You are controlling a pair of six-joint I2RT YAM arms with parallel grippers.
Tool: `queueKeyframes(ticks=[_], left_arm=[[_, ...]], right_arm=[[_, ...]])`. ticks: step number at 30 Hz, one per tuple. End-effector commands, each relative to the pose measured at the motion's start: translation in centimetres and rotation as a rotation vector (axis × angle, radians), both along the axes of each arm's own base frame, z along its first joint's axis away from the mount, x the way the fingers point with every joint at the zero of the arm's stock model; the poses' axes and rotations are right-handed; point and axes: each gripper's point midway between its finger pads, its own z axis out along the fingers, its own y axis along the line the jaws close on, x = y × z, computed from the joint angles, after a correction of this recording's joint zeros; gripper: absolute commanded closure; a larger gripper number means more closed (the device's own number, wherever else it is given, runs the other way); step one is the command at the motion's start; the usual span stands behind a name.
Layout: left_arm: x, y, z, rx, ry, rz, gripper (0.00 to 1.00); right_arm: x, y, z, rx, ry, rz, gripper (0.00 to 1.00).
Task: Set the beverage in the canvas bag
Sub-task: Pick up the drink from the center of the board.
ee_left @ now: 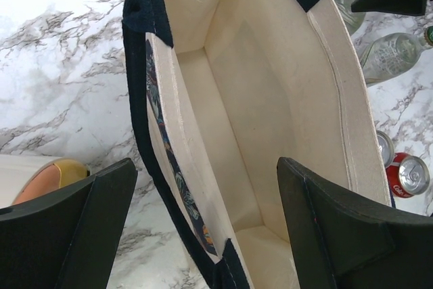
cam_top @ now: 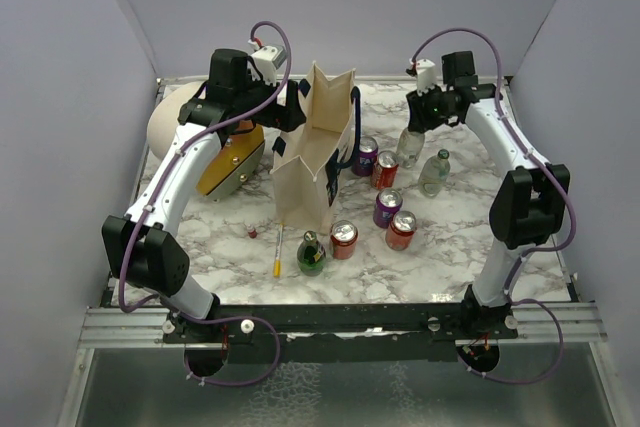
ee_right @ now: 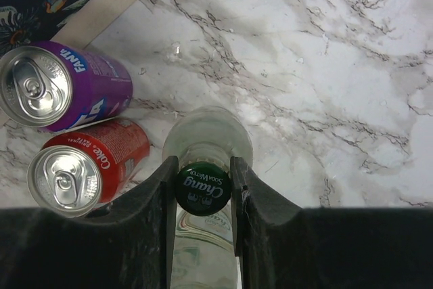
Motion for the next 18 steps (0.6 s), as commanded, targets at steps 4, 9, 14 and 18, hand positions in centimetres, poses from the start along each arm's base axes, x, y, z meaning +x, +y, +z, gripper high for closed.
queueKeyframes(ticks=[4,9,14,18], left_arm=[[0.1,0.6,1.3,0.014,-0.056,0.029,0.12],[0.6,1.3,1.0,0.043,-0.061,0.066,0.12],[1.0,1.4,0.8,0.06,-0.054,0.073,0.15],[1.1,1.5,0.6,0.072,-0.053,0.071,0.18]], right_arm=[[1.8,0.0,8.9,0.006,-0.221,-0.001,0.99],[1.4,0.3,13.0,0.027,-0.292,0.01,0.99],[0.6,1.6,18.0,0.07,-0.405,0.048,0.99],[-0.2,2.9,22.7,0.098,-0.507,0.078,0.99]])
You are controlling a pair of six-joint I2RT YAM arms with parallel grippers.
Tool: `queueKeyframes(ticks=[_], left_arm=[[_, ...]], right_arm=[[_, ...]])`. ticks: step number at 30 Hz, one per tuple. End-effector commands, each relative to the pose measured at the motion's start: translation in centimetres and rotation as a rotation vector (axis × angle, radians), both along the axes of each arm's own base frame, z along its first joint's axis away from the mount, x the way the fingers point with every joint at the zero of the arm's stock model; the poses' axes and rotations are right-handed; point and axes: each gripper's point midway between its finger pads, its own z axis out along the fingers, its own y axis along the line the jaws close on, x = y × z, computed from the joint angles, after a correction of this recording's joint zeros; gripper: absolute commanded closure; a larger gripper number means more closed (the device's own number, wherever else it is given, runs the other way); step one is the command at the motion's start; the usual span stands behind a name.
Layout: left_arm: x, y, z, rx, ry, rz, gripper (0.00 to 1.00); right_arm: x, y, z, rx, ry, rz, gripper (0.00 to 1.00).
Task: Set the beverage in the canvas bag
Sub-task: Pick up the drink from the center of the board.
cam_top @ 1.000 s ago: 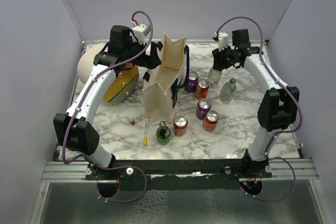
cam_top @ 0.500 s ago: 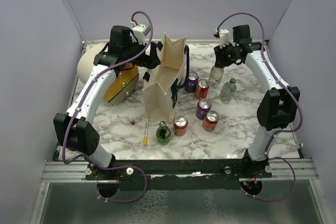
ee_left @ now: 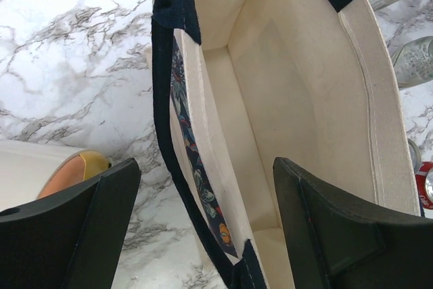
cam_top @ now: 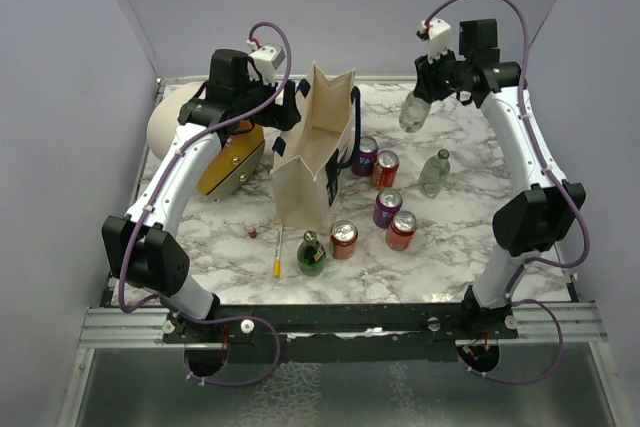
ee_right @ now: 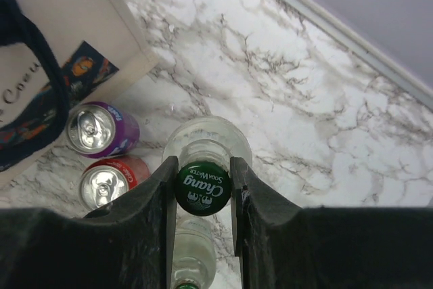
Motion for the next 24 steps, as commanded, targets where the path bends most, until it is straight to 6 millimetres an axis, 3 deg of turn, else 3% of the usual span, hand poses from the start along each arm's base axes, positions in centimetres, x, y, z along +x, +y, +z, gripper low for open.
queueKeyframes(ticks=[1,10,15,19,24], left_arm=[[0.4,0.5,0.9,0.024,-0.039,0.017,0.19],[0.2,0.0,0.3,0.019,-0.029,-0.012,0.23],[-0.1,-0.1,-0.4,0.018,-0.017,-0.027,0.26],[-0.4,-0.2,-0.6,0.016,-0.013,-0.042,0.29],[-0.4,-0.1,-0.9,0.024,-0.013,-0.04,0.32]], right_arm=[[-1.4,2.7,13.3,0.083,-0.333,0.082,0.99],[-3.7,7.7,20.7,0.133,-0.503,0.189,0.99],[-5.1,10.4,23.6,0.167,-0.578,0.251,0.99],[-5.8,12.3,24.7,0.191,-0.612,0.301,0.99],[-6.5,14.4,24.7,0.22,-0.604,0.355,0.99]])
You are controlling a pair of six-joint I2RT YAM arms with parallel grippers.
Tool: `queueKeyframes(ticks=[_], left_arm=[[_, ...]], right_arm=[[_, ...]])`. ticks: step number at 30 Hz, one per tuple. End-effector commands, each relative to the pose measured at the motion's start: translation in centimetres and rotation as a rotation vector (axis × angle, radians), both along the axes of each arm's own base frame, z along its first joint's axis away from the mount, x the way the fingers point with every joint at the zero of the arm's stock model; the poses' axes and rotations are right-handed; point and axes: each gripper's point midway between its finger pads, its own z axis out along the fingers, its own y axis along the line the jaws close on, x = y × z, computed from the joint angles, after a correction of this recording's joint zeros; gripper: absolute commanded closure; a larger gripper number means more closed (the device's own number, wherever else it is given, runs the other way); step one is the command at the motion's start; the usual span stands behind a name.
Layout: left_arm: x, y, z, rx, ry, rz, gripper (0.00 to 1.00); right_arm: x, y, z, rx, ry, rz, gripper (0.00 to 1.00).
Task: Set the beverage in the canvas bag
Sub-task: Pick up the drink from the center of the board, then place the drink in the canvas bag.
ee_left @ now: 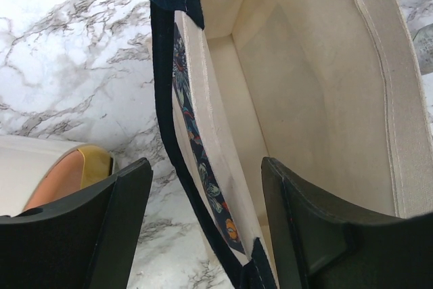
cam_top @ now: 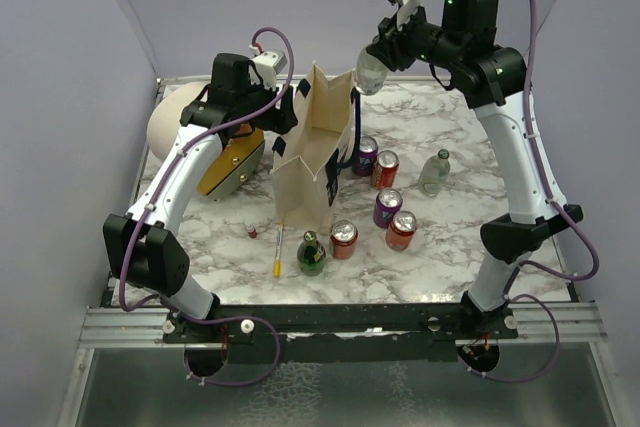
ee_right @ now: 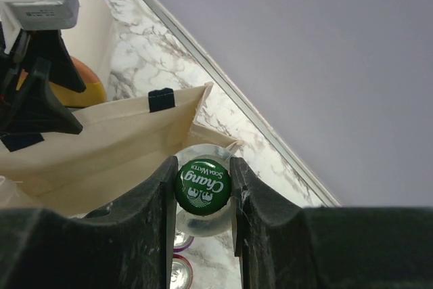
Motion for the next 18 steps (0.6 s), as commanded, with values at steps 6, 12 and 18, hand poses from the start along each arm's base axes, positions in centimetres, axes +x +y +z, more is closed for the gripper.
queueKeyframes(ticks=[6,12,18], left_arm=[[-0.4,-0.4,0.6,-0.01,-0.027,-0.035,0.37],[-0.4,-0.3,0.1,-0.003,-0.023,-0.032,0.41],[-0.6,-0.3,-0.4,-0.004,-0.014,-0.032,0.44]], right_arm=[[-1.2,3.6,5.0,0.104,-0.15,0.124,0.99],[-1.9,6.0,5.6,0.142,-0.151,0.199,0.99],[-2.3,8.6,4.9,0.153,-0.129,0.258,0.99]])
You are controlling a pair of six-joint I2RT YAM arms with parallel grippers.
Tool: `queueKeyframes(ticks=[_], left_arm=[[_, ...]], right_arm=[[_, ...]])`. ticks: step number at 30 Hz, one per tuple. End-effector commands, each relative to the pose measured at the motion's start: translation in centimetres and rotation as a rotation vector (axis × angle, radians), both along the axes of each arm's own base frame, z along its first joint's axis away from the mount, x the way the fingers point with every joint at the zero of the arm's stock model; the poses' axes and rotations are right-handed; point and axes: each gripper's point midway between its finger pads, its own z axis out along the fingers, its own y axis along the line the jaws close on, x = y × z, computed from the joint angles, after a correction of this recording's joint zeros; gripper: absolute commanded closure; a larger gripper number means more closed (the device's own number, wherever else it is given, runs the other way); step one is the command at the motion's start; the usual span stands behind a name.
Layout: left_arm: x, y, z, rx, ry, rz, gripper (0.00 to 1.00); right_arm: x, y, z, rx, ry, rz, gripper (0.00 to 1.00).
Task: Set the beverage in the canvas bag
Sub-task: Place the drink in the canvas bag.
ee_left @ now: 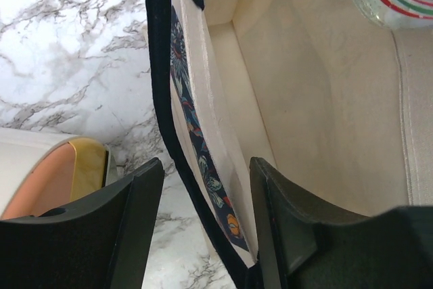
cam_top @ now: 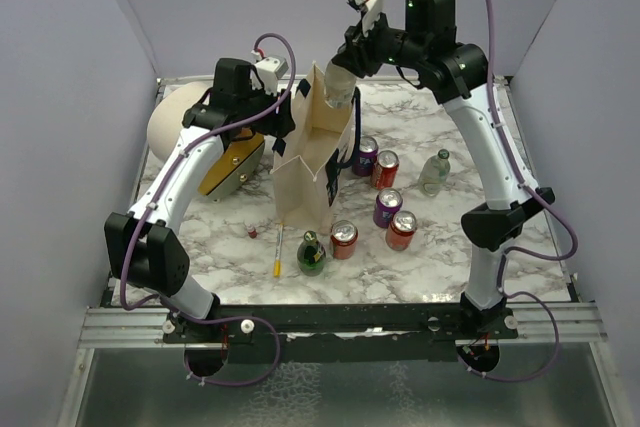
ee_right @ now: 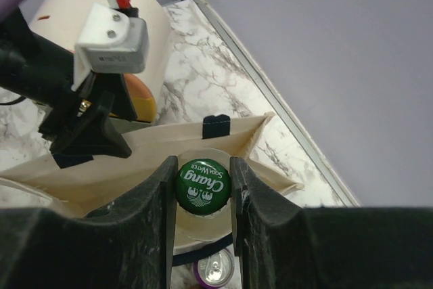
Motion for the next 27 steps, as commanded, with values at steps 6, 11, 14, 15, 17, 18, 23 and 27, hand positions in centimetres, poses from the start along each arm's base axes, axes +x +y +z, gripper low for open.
queueKeyframes(ticks=[6,11,14,15,17,18,23,27], left_arm=[[-0.4,-0.2,1.0,-0.021,-0.034,-0.009,0.46],[-0.3,-0.2,1.4,-0.037,-0.032,0.011,0.45],[-0.4,-0.4,1.4,-0.037,-0.032,-0.002,0.41],[-0.4,-0.4,1.4,-0.033,-0.034,-0.009,0.39],[-0.4,-0.4,1.4,-0.022,-0.042,-0.027,0.36],[-0.4,-0.4,1.4,-0.018,-0.044,-0.035,0.35],[-0.5,-1.0,1.3,-0.011,-0.032,-0.102,0.31],[-0.8,-1.7,1.0,-0.022,-0.021,-0.163,0.31]], right_arm=[[-1.0,3.3,4.7,0.131,-0.138,0.106,0.99],[1.1,4.5,1.2,0.096,-0.094,0.104,0.99],[2.3,5.3,-1.9,0.056,-0.067,0.112,0.99],[2.8,5.5,-2.9,0.04,-0.061,0.116,0.99],[3.4,6.0,-4.9,0.006,-0.048,0.133,0.99],[3.6,6.2,-5.7,-0.01,-0.043,0.142,0.99],[3.9,6.9,-9.0,-0.075,-0.04,0.207,0.99],[3.5,6.9,-9.6,-0.09,-0.092,0.247,0.99]])
